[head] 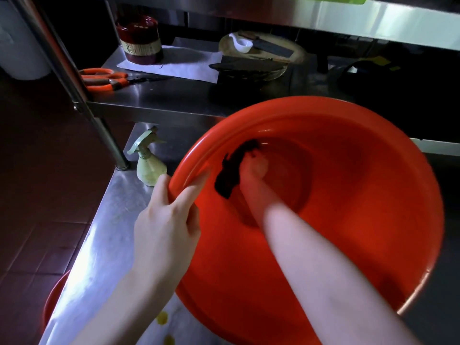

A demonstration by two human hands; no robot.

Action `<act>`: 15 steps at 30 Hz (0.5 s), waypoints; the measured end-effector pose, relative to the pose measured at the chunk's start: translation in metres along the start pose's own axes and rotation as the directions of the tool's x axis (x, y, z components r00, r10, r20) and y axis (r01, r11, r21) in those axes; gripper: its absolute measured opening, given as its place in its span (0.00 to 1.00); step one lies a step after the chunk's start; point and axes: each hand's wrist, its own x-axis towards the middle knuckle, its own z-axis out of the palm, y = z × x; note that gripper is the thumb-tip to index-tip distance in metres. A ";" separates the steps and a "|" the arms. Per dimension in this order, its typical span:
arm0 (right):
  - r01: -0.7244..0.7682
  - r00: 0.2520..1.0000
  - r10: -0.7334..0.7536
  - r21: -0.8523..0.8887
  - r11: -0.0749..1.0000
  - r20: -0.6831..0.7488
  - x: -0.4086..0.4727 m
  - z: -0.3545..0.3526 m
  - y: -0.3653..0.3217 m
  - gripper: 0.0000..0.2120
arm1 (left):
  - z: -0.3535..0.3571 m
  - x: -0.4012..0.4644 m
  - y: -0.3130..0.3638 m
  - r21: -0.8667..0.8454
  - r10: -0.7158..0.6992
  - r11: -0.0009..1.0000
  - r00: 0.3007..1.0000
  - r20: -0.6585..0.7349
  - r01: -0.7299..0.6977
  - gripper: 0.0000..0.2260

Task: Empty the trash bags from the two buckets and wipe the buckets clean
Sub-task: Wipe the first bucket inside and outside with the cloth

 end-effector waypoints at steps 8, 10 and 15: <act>-0.084 0.922 0.089 0.029 0.996 -0.377 0.035 -0.039 0.018 0.18 | -0.002 0.006 -0.013 -0.026 0.003 1.000 1.000 0.013 -0.002 0.31; 0.023 0.942 -0.079 -0.173 0.985 -0.326 0.032 -0.018 0.017 0.17 | -0.002 0.008 -0.014 -0.009 0.006 1.000 1.000 0.012 -0.005 0.29; 0.594 0.794 -0.576 -0.450 0.667 0.194 -0.012 0.030 0.066 0.06 | -0.003 0.012 -0.013 0.000 -0.001 1.000 1.000 0.019 0.001 0.27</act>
